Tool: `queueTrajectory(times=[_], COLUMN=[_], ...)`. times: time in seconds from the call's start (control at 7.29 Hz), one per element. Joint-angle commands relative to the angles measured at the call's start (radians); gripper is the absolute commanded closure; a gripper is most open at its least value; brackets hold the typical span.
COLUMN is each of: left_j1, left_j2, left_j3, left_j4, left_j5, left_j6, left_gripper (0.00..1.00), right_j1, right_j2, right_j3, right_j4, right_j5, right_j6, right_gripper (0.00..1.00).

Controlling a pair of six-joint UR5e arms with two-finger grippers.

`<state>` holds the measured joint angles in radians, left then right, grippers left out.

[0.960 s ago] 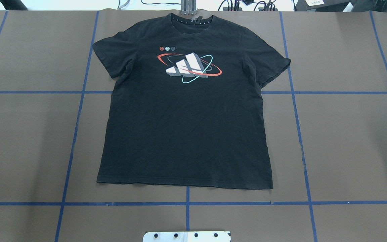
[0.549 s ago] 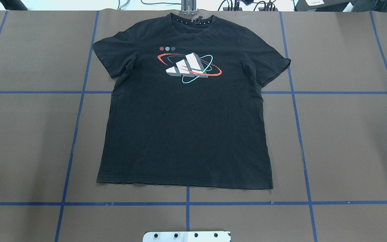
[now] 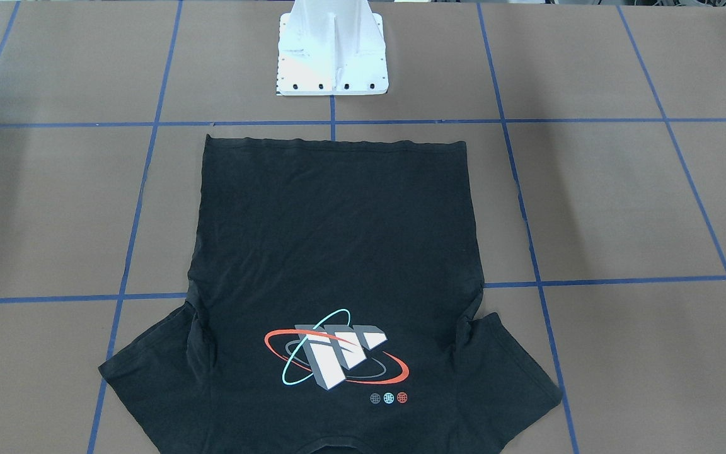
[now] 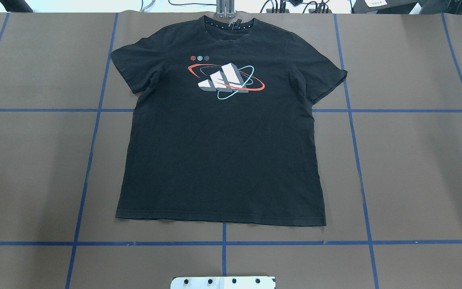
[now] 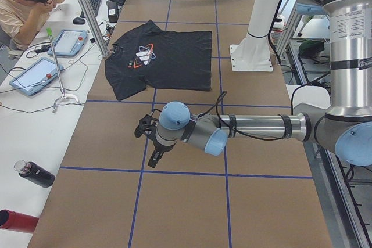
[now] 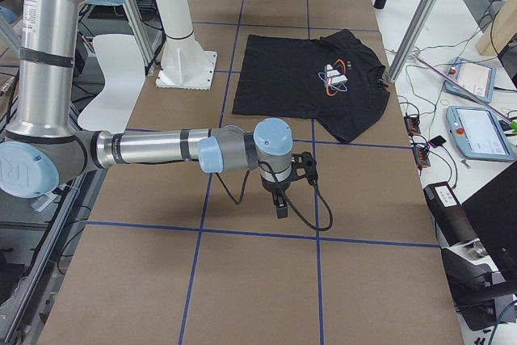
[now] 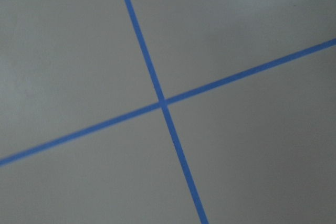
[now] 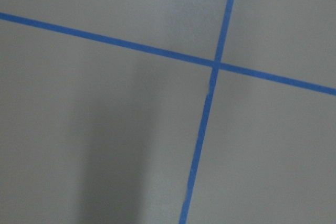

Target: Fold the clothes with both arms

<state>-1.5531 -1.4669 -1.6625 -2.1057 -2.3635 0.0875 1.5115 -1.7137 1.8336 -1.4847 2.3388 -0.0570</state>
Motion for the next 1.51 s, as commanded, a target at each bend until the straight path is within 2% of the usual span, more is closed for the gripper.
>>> queueTrajectory(times=[0.0, 0.27, 0.41, 0.55, 0.69, 0.96, 1.1, 1.37], left_j1=[0.001, 0.004, 0.005, 0.049, 0.108, 0.151, 0.151, 0.151], left_j2=[-0.107, -0.191, -0.255, -0.291, -0.299, -0.297, -0.299, -0.296], left_j3=[0.062, 0.098, 0.148, 0.158, 0.164, 0.162, 0.162, 0.162], left_j4=[-0.205, -0.227, -0.231, -0.231, -0.235, -0.249, -0.252, -0.252], left_j5=[0.000, -0.002, -0.002, -0.002, 0.001, 0.036, 0.036, 0.036], left_j6=[0.000, -0.015, -0.105, -0.136, -0.137, -0.140, -0.140, -0.138], left_gripper=[0.00, 0.00, 0.00, 0.00, 0.00, 0.00, 0.00, 0.00], right_j1=[-0.002, -0.002, -0.010, -0.078, -0.108, -0.244, -0.307, -0.437], right_j2=[0.102, 0.169, 0.240, 0.299, 0.357, 0.460, 0.497, 0.500], right_j3=[-0.019, -0.043, -0.100, -0.134, -0.176, -0.194, -0.217, -0.319], right_j4=[0.001, 0.000, 0.000, 0.001, 0.001, 0.003, 0.056, 0.319], right_j5=[0.001, 0.000, 0.007, -0.004, -0.019, -0.117, -0.148, -0.252], right_j6=[0.000, 0.000, 0.002, 0.002, 0.055, 0.307, 0.438, 0.691], right_gripper=[0.00, 0.00, 0.00, 0.00, 0.00, 0.00, 0.00, 0.00])
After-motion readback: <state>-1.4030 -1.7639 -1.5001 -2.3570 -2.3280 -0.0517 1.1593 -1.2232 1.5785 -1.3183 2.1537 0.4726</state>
